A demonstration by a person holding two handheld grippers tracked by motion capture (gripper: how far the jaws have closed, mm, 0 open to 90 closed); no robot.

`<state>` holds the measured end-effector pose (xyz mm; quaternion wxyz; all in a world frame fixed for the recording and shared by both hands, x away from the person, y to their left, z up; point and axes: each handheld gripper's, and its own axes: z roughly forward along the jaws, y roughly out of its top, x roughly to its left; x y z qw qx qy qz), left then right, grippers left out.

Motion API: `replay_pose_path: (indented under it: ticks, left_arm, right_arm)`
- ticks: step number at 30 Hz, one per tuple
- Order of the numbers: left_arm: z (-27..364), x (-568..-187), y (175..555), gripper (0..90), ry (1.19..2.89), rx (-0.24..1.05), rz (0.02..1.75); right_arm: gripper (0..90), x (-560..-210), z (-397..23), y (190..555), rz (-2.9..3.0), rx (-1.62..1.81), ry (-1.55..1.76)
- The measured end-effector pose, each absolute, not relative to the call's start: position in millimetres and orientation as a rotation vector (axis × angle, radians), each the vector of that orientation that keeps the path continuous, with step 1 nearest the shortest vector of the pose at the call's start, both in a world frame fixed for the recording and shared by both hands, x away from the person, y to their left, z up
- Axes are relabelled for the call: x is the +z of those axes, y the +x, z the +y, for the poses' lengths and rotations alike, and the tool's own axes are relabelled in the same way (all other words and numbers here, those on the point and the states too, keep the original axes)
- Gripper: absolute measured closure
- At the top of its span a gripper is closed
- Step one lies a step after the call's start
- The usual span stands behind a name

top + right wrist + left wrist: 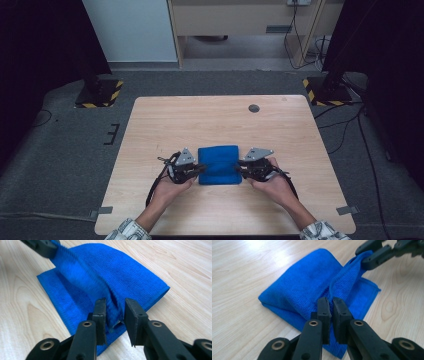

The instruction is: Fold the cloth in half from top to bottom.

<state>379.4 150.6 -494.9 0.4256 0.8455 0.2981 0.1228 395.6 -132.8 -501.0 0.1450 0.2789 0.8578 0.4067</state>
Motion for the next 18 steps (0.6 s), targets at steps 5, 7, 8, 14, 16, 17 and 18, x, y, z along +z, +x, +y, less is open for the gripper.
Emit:
replay_pose_path:
  ticks: [5, 7, 8, 14, 16, 17, 18]
  left_arm:
    - [153.7, -498.5, 377.0, 83.6, 2.107, 0.283, 0.744]
    - [152.6, -500.6, 375.4, 83.2, 2.116, 0.281, 0.737]
    - [152.2, -501.3, 374.9, 82.9, 2.120, 0.280, 0.736]
    - [152.7, -504.1, 371.7, 82.0, 2.127, 0.278, 0.731]
    - [153.4, -504.9, 370.7, 82.0, 2.128, 0.279, 0.730]
    - [153.8, -505.3, 370.5, 82.0, 2.131, 0.281, 0.731]
    - [154.2, -505.6, 370.6, 82.0, 2.132, 0.281, 0.732]
  right_arm:
    - [67.7, -501.4, -132.4, 390.6, 2.485, 1.184, 0.806]
    - [66.6, -502.0, -132.0, 389.7, 2.491, 1.181, 0.808]
    - [66.1, -502.0, -131.9, 389.3, 2.493, 1.181, 0.812]
    - [62.4, -496.3, -130.7, 387.3, 2.503, 1.192, 0.812]
    - [61.0, -493.7, -130.5, 386.2, 2.510, 1.195, 0.808]
    - [60.4, -492.5, -130.3, 385.7, 2.509, 1.198, 0.808]
    - [59.5, -491.5, -130.3, 385.5, 2.511, 1.200, 0.806]
